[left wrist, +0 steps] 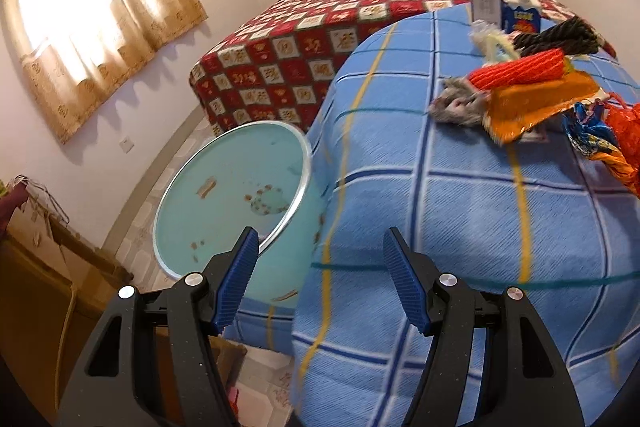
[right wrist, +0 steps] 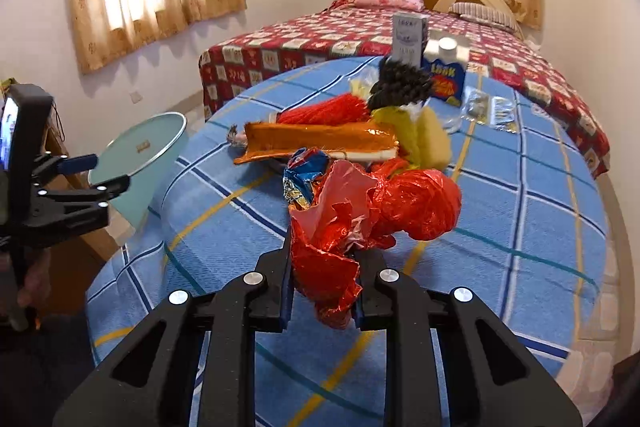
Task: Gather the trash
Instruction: 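Grasp the red plastic bag on the table with the right tool, then grasp the orange wrapper strip with the left tool while the right tool holds the red bag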
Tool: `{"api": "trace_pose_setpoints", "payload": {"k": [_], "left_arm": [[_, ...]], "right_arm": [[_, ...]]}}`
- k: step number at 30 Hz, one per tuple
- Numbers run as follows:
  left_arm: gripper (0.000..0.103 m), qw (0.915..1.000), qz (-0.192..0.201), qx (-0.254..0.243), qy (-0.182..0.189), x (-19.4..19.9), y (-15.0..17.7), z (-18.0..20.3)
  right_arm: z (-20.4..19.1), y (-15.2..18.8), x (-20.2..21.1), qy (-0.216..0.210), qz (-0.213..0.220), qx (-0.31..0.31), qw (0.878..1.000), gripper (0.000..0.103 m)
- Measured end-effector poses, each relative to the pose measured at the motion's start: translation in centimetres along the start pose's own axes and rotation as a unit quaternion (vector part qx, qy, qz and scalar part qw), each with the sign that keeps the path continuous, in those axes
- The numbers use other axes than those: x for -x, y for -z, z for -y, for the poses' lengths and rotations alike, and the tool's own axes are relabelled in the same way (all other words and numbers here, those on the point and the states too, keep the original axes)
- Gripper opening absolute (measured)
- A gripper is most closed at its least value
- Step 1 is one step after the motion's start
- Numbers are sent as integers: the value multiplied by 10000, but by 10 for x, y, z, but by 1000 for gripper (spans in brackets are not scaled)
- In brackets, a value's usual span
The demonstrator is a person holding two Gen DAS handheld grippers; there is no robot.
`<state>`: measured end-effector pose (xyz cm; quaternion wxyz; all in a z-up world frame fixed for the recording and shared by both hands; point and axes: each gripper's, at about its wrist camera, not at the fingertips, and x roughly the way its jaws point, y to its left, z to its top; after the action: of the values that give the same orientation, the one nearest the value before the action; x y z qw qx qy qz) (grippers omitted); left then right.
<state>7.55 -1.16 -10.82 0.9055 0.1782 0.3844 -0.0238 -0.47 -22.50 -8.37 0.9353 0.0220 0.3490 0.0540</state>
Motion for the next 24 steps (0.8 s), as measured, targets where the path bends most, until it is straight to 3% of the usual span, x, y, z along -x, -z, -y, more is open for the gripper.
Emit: {"api": "trace_pose_setpoints", "payload": {"k": [14, 24], "left_arm": [[64, 9987, 160, -113, 477, -4, -27, 55], [64, 9955, 0, -392, 863, -18, -36, 106]], "right_arm": [[50, 9, 37, 607, 241, -454, 9968, 22], [93, 21, 34, 863, 306, -922, 9915, 22]]}}
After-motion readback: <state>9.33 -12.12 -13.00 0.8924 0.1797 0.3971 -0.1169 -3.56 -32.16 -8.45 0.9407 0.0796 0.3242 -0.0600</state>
